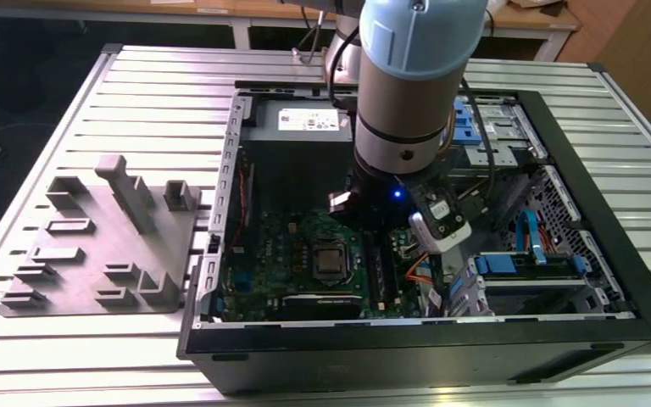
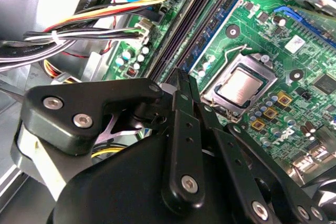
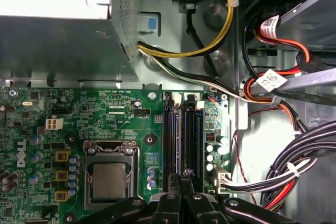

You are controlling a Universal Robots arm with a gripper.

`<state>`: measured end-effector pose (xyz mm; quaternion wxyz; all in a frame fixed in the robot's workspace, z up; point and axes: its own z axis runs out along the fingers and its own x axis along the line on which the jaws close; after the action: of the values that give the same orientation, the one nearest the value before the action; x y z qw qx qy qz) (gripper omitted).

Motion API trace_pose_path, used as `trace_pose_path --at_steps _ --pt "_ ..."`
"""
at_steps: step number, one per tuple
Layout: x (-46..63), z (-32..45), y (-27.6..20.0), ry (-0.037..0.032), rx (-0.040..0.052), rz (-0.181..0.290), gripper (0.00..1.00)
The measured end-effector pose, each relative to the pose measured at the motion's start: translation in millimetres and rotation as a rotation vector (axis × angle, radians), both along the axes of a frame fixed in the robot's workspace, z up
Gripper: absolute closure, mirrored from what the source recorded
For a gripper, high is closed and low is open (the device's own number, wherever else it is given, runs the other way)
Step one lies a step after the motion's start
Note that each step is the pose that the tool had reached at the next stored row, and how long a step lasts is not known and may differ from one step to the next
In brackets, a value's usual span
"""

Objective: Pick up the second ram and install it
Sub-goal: 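Insert the second ram into the second slot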

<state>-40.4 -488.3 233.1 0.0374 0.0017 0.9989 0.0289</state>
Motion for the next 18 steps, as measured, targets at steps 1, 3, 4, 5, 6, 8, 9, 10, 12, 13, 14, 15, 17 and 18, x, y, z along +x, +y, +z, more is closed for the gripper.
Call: trace_pose_path --at_steps 1,3,4,5,6,8,9,10,12,13,14,15,17,18 --pt "0.0 -0.2 0.0 0.0 0.0001 0.0 0.92" --pt "0.0 -0.4 0.0 -0.0001 0.0002 0.0 0.92" --pt "0.0 -0.4 0.0 0.0001 -0.0001 0.0 0.92" --pt "0.0 -0.8 0.0 0.0 0.0001 0.0 0.92" --pt "0.0 -0.8 0.0 0.0 0.0 0.0 0.92" --pt "0.0 -0.8 0.0 0.0 0.0 0.0 0.92" --pt "0.0 -0.8 0.0 0.0 0.0 0.0 0.92" --pt "0.0 -0.9 0.0 0.0 0.0001 0.0 0.92" --pt "0.0 -1.0 0.2 -0.0001 0.0003 0.0 0.92" --pt "0.0 -0.9 0.2 0.0 0.0001 0.0 0.92" --pt "0.0 -0.9 0.3 0.0 0.0001 0.0 0.92" --pt "0.0 -0.9 0.3 0.0 0.0001 0.0 0.92" --pt "0.0 -1.0 0.4 0.0 0.0 0.0 0.92" --pt "0.0 -1.4 0.4 0.0 0.0 0.0 0.92"
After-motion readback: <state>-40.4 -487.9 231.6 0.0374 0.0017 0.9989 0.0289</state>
